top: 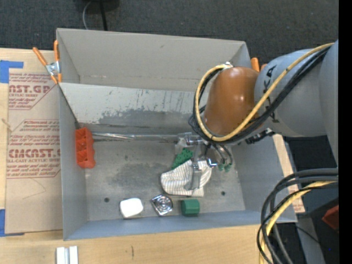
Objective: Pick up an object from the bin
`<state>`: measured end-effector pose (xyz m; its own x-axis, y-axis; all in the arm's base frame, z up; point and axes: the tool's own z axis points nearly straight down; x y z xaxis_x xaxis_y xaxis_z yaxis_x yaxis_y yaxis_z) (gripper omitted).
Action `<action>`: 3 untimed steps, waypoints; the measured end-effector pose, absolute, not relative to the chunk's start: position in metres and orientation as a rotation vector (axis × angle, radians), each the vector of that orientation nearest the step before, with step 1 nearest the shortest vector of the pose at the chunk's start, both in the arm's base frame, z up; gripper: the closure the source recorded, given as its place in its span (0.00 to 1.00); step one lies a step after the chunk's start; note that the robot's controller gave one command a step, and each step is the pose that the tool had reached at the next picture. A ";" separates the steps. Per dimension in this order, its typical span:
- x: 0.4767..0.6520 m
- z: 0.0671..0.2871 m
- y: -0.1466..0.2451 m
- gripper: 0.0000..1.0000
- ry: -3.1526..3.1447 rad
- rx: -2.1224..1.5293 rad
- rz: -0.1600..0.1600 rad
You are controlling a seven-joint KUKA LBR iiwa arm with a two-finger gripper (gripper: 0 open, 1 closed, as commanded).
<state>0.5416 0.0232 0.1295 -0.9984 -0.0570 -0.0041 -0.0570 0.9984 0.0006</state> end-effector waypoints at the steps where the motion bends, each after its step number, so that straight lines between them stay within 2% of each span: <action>1: 0.544 0.078 0.009 1.00 3.123 -0.163 0.005; 2: 0.544 0.078 0.009 1.00 3.122 -0.163 0.006; 3: 0.546 0.179 0.015 1.00 3.115 -0.248 0.006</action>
Offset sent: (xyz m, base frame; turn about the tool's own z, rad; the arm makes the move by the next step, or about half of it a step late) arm 0.0000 0.0000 0.0000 0.0000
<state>0.5459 0.0149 0.1785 -0.9873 -0.1580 -0.0174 -0.1580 0.9874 0.0024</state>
